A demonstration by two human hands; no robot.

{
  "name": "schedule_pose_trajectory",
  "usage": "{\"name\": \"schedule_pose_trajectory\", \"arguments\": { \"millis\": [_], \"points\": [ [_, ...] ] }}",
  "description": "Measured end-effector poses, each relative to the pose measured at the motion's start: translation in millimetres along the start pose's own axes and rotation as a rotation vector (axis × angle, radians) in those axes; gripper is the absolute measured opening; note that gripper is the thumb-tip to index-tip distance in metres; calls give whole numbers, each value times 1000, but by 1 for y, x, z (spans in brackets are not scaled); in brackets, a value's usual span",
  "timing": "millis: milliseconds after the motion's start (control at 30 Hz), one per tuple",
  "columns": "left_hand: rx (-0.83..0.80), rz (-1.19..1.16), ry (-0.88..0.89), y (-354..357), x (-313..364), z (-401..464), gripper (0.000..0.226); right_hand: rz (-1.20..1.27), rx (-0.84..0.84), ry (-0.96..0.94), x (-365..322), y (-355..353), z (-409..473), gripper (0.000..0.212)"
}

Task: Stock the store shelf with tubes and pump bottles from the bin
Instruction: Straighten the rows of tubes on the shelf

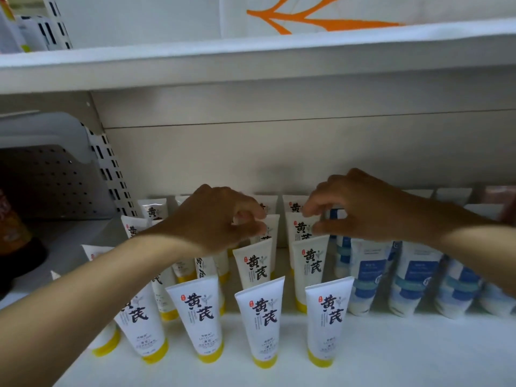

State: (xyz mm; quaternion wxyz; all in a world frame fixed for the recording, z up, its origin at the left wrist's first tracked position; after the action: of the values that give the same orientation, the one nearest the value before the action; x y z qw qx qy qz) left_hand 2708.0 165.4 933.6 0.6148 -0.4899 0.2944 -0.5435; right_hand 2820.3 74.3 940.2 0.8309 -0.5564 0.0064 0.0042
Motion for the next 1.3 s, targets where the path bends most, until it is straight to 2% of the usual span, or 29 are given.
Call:
{"name": "schedule_pose_trajectory", "arguments": {
  "millis": [133,300,467,633,967,1300],
  "points": [
    [-68,177,-41,14,0,-11,38,-78,-58,-5,-4,8,-12,37],
    [-124,308,1,30,5,-11,39,-151,-91,-40,-9,26,-13,36],
    [-75,230,-19,30,6,-5,27,-182,-111,-69,-13,36,-9,30],
    [-95,77,-42,37,7,-5,17,-199,-103,-73,-14,38,-9,26],
    [-9,126,2,31,10,-2,14,-189,-94,-67,-15,36,-10,26],
    [-36,33,-2,34,4,4,13,-188,-91,-61,-15,38,-10,27]
  ]
}}
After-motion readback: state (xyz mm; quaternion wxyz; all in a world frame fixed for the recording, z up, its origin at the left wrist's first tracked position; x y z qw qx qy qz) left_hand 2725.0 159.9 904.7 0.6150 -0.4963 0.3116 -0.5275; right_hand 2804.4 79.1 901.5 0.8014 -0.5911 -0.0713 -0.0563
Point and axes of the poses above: each hand's wrist, its own z-axis towards the middle knuckle, its own y-axis out of the palm, x = y × z, the point moved 10 cm from there along z, towards the middle knuckle, and after that the axes turned 6 degrees about x, right-handed, at the moved point
